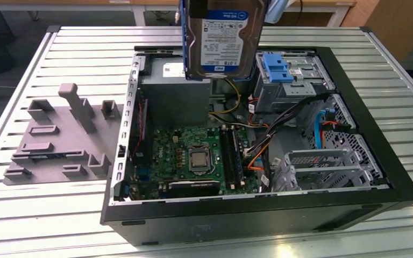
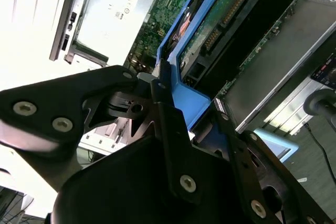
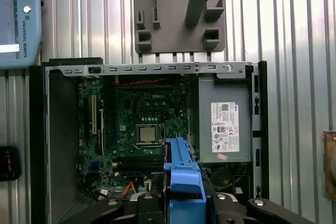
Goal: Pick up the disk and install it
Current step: 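Insert the disk into the insertion slot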
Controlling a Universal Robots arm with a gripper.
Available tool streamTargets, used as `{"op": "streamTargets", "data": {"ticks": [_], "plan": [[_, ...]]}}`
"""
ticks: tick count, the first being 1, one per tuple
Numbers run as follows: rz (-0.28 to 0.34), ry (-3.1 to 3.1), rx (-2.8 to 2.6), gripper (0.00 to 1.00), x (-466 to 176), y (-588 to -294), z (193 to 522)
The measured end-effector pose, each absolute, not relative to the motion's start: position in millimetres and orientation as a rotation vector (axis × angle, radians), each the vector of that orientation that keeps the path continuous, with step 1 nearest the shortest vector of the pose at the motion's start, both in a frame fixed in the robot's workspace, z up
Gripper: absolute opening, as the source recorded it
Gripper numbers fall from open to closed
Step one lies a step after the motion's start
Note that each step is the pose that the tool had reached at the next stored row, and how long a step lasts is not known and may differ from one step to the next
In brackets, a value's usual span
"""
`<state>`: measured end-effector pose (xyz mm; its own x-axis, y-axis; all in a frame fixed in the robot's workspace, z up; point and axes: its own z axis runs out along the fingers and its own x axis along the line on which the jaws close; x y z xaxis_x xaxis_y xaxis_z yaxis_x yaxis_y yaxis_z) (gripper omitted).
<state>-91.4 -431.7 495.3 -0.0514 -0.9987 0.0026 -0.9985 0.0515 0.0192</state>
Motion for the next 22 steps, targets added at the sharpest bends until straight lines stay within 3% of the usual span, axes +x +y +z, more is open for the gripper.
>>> {"op": "streamTargets", "data": {"ticks": [22], "plan": [[-0.019,-2.267,2.153,0.36,-91,-446,495]]}}
